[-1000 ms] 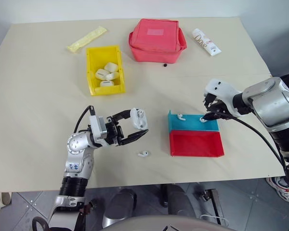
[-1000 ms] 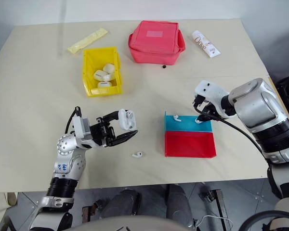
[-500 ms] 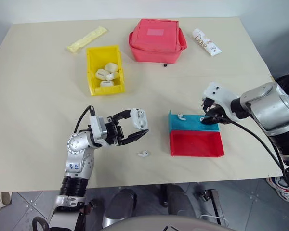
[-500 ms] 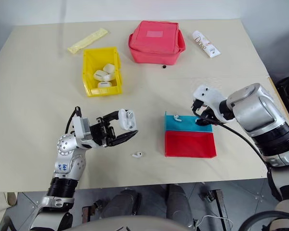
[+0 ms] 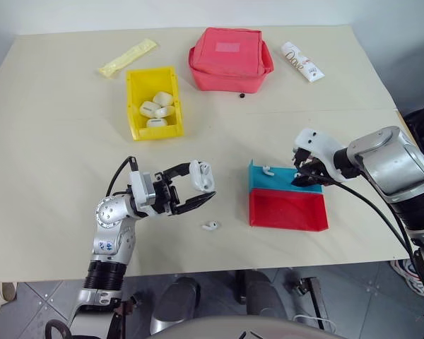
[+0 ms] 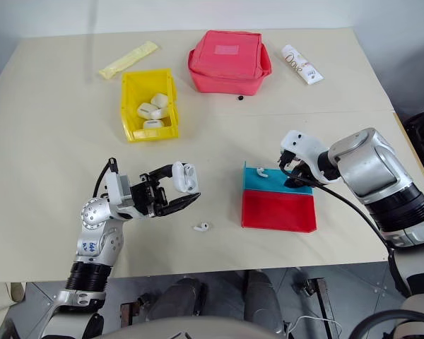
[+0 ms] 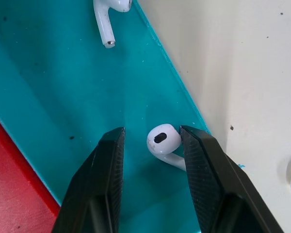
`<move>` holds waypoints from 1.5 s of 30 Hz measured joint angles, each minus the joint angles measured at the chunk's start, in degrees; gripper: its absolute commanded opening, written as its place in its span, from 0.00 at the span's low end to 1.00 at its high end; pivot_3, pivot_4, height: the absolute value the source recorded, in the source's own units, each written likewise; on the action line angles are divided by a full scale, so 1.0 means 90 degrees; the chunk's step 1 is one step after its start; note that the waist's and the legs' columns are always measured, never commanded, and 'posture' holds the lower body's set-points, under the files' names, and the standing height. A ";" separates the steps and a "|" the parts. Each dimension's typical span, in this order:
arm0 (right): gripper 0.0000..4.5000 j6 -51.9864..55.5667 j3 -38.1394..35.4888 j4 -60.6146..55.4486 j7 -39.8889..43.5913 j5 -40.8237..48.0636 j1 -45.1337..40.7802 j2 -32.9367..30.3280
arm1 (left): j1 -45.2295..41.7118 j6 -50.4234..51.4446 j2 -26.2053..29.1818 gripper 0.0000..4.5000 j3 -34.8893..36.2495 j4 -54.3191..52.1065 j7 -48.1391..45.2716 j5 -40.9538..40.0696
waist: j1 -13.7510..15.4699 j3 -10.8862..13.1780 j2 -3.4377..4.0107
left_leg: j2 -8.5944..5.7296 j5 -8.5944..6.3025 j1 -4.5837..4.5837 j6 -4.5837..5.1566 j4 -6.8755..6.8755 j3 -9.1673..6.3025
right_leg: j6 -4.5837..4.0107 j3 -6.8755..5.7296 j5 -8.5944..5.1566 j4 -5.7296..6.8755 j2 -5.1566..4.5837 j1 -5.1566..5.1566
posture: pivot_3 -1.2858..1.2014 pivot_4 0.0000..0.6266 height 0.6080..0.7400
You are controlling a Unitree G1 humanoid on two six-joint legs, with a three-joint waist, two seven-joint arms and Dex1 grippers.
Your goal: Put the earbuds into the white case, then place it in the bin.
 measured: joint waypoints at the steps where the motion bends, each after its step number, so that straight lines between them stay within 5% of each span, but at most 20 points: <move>1: 0.28 -0.0033 0.0010 0.0001 0.0011 -0.0001 0.0000 0.0000 | 0.0000 0.0000 0.0001 0.62 0.0000 0.0000 0.0000 0.0000 | -0.0001 0.0000 0.0000 | 0.0000 0.0000 0.0000 0.0000 0.0000 0.0000 | 0.0000 0.0000 0.0000 0.0000 0.0000 0.0000 | 0.52 0.24 1.00; 4: 0.10 -0.0163 0.0017 0.0008 0.0023 -0.0014 0.0011 -0.0001 | 0.0000 -0.0001 0.0004 0.62 0.0000 0.0001 0.0000 0.0000 | 0.0000 -0.0001 -0.0001 | 0.0000 0.0000 0.0001 0.0000 0.0000 0.0000 | 0.0000 0.0000 0.0000 0.0000 0.0000 0.0001 | 0.52 0.24 1.00; 15: 0.10 -0.0618 -0.0503 -0.0102 -0.0026 0.0218 0.0397 -0.0005 | -0.0263 -0.0026 -0.0004 0.62 0.0001 0.0166 -0.0129 -0.0011 | 0.0004 -0.0004 -0.0005 | -0.0001 0.0000 0.0000 0.0000 0.0001 0.0000 | 0.0001 0.0000 0.0001 0.0002 0.0001 0.0000 | 0.52 0.24 1.00; 20: 0.10 -0.0970 -0.1925 -0.1075 0.0122 0.1141 0.0935 -0.0010 | -0.0685 -0.0052 -0.0167 0.62 -0.0011 0.0685 -0.0432 -0.0076 | 0.0013 -0.0002 -0.0004 | 0.0000 0.0001 -0.0006 0.0000 0.0004 -0.0010 | 0.0003 -0.0009 0.0002 0.0001 0.0003 0.0001 | 0.52 0.24 1.00; 26: 0.10 0.0292 -0.3711 -0.2612 -0.0162 0.2905 0.1609 0.0667 | -0.1393 -0.0218 -0.0399 0.62 -0.0013 0.1568 -0.0925 -0.0081 | 0.0034 -0.0007 -0.0010 | 0.0001 0.0001 -0.0015 0.0001 0.0013 -0.0022 | 0.0003 -0.0015 0.0008 0.0006 0.0000 0.0005 | 0.52 0.24 1.00; 36: 0.10 0.2734 -0.6190 -0.4145 -0.2945 0.6099 0.1630 0.4077 | -0.2385 -0.0451 -0.0809 0.62 -0.0060 0.2869 -0.1823 -0.0068 | -0.0004 -0.0013 -0.0006 | -0.0005 0.0012 -0.0038 -0.0002 0.0012 -0.0045 | -0.0003 -0.0027 0.0015 0.0019 0.0000 -0.0011 | 0.52 0.24 1.00; 40: 0.10 0.2785 -0.6387 -0.4161 -0.4201 0.7135 0.1813 0.4617 | -0.2560 -0.0475 -0.0958 0.62 -0.0060 0.3085 -0.2077 -0.0064 | -0.0002 -0.0015 -0.0003 | -0.0014 0.0018 -0.0041 0.0002 0.0011 -0.0051 | -0.0003 -0.0031 0.0015 0.0022 0.0005 -0.0014 | 0.52 0.24 1.00; 45: 0.10 0.2266 -0.6208 -0.4124 -0.5459 0.8256 0.2319 0.4428 | -0.2689 -0.0459 -0.1002 0.62 -0.0055 0.3092 -0.2207 -0.0064 | -0.0027 -0.0017 0.0000 | -0.0016 0.0021 -0.0041 0.0003 0.0011 -0.0050 | -0.0003 -0.0031 0.0015 0.0024 0.0006 -0.0015 | 0.52 0.24 1.00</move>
